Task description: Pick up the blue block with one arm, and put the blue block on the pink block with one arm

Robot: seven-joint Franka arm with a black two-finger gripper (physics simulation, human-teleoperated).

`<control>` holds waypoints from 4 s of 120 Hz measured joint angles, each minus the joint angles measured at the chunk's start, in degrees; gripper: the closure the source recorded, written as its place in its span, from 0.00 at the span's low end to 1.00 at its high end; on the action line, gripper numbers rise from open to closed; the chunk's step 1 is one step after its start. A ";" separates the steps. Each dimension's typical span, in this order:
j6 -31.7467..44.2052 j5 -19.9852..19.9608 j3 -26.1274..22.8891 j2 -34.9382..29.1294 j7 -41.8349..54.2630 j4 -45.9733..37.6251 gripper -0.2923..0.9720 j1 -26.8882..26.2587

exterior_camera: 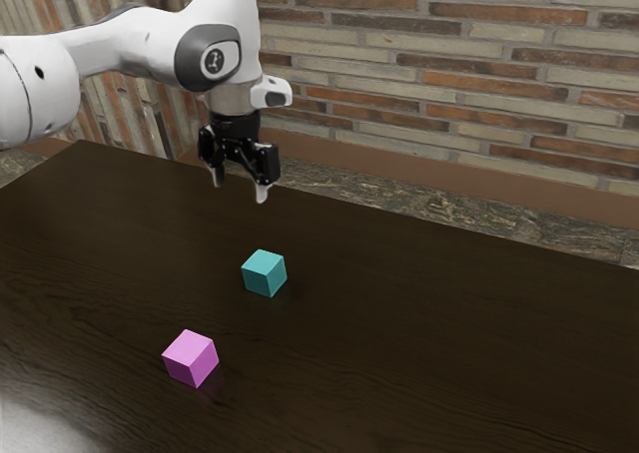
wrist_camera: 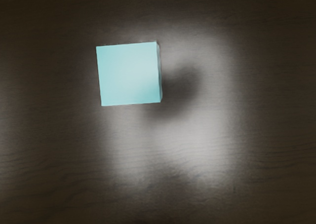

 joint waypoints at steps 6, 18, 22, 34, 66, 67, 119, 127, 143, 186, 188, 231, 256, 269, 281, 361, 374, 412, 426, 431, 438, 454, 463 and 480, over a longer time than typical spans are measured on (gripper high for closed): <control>1.77 -0.18 0.01 1.52 -0.04 0.03 0.23 0.22; 4.50 -0.42 0.01 5.76 0.24 1.58 0.23 0.79; 5.38 -0.58 0.04 7.55 0.43 2.77 0.23 0.98; 7.67 -0.90 0.09 12.74 0.92 6.25 0.23 1.04; 12.59 -2.28 1.17 18.56 3.26 8.00 0.23 2.49; 12.70 -2.32 1.17 18.73 3.35 8.05 0.23 2.52; 16.38 -4.51 1.33 23.36 7.03 7.06 0.23 3.90; 16.85 -4.83 1.34 23.79 7.43 6.86 0.23 4.08; 17.53 -5.31 1.34 24.49 8.13 6.49 0.23 4.36; 20.00 -5.73 1.34 25.52 10.20 4.93 0.23 4.45; 20.10 -5.69 1.34 25.49 10.31 4.81 0.23 4.35; 26.24 -5.69 1.25 22.37 12.15 -2.41 0.23 4.47; 29.15 -6.31 1.25 22.22 12.76 -4.05 0.23 4.63; 30.38 -6.43 1.25 21.97 13.00 -5.01 0.23 4.72; 31.06 -6.44 1.25 21.93 13.20 -5.13 0.23 4.69; 31.67 -6.28 1.25 21.40 13.74 -5.15 0.41 4.63; 31.69 -6.05 1.26 21.31 13.72 -5.14 0.42 4.56; 31.59 -5.78 1.26 15.95 13.63 -8.59 0.44 4.25; 31.52 -5.73 1.25 12.59 13.03 -11.83 0.46 4.08; 31.35 -5.69 1.25 10.98 12.63 -13.32 0.46 4.06; 30.96 -5.63 1.25 8.68 11.98 -15.54 0.47 4.02; 30.19 -5.45 1.35 4.84 10.10 -21.00 0.48 4.10; 29.93 -5.31 1.66 2.68 8.98 -23.79 0.49 4.07; 29.68 -4.88 1.92 -2.12 7.13 -29.22 0.49 4.50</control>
